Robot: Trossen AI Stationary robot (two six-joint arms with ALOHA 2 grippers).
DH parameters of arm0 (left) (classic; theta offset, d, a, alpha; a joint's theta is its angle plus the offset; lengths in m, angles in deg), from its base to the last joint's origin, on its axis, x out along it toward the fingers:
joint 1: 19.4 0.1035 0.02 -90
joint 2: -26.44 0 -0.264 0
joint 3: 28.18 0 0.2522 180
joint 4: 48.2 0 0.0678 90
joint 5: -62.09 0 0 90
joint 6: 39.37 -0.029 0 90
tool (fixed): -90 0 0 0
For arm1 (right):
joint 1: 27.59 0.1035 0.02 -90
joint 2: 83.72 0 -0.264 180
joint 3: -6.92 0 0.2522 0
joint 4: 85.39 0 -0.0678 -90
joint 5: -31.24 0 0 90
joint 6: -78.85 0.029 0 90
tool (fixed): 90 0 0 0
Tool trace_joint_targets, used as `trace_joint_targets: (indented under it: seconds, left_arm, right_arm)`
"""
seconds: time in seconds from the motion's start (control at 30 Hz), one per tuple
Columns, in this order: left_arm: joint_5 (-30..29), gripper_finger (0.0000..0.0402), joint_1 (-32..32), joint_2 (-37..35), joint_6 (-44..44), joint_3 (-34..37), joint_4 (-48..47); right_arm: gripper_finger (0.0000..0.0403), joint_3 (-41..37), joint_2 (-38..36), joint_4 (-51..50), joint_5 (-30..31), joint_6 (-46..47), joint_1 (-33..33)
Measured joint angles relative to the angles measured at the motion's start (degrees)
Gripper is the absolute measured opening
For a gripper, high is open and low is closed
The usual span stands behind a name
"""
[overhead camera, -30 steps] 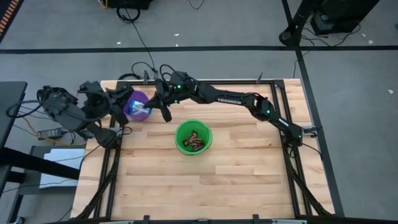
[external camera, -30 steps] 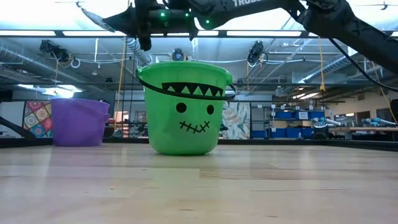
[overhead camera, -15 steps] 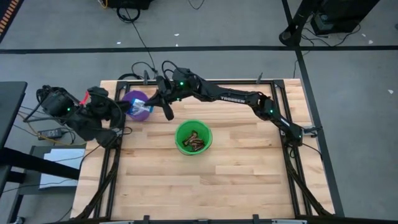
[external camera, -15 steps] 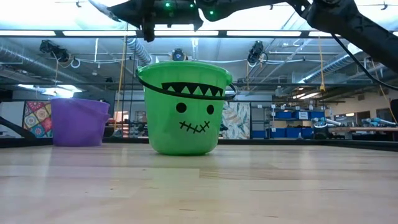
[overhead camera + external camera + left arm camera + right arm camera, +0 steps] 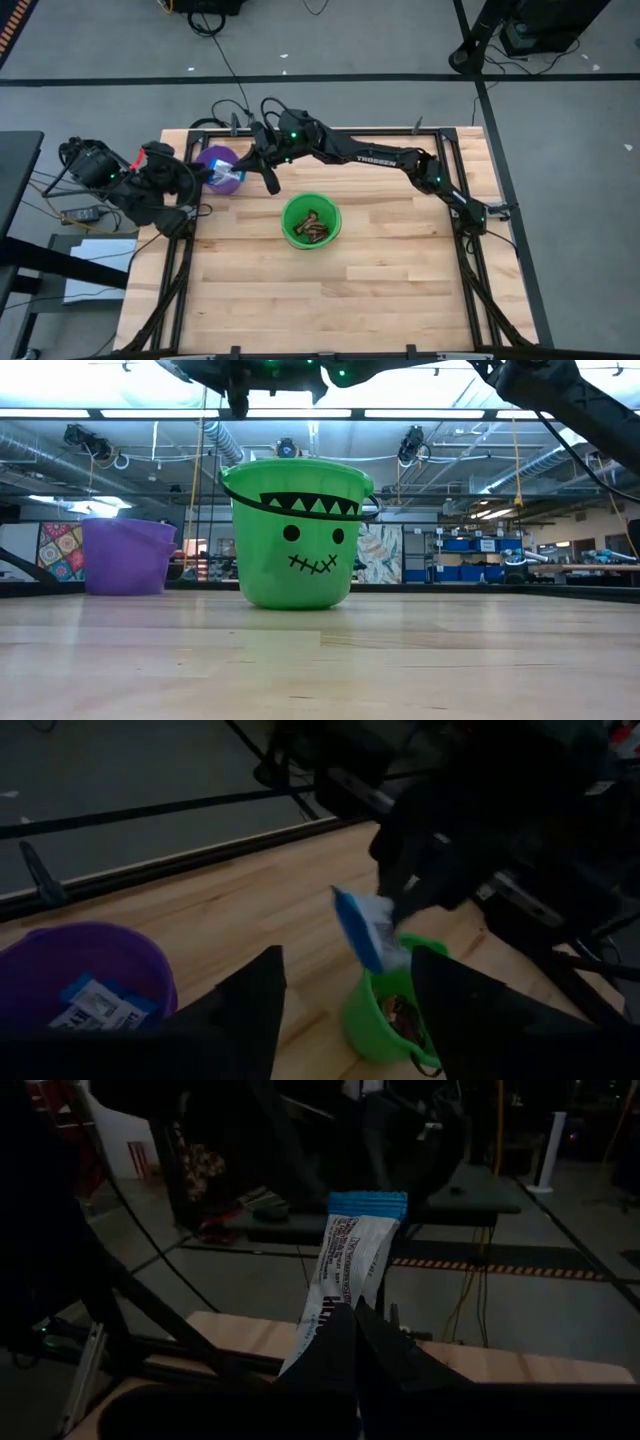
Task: Sort candy by brand, put in halloween buckets
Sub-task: Put the white chocolate bar into the violet bucket
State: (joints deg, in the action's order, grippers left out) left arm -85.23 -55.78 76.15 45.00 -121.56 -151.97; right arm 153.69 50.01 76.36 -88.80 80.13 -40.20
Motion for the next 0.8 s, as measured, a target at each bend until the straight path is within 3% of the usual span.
trace_joint_targets:
  seconds: [0.3, 0.57, 0.8]
  left_arm:
    - [-1.7, 0.0225, 0.0, 0.0, 6.2, 4.6, 1.2]
    - [-5.2, 0.0221, 0.0, 0.1, 6.1, 6.8, 6.3]
    - [-7.9, 0.0154, 0.0, 0.1, 6.0, 6.8, 6.5]
  right_arm:
    - [0.0003, 0.0, 0.0, 1.4, 0.3, 0.0, 1.1]
    - [0.0003, 0.0, 0.0, 1.4, 0.4, 0.1, 1.4]
    - [0.0003, 0.0, 0.0, 1.4, 0.2, 0.4, 1.9]
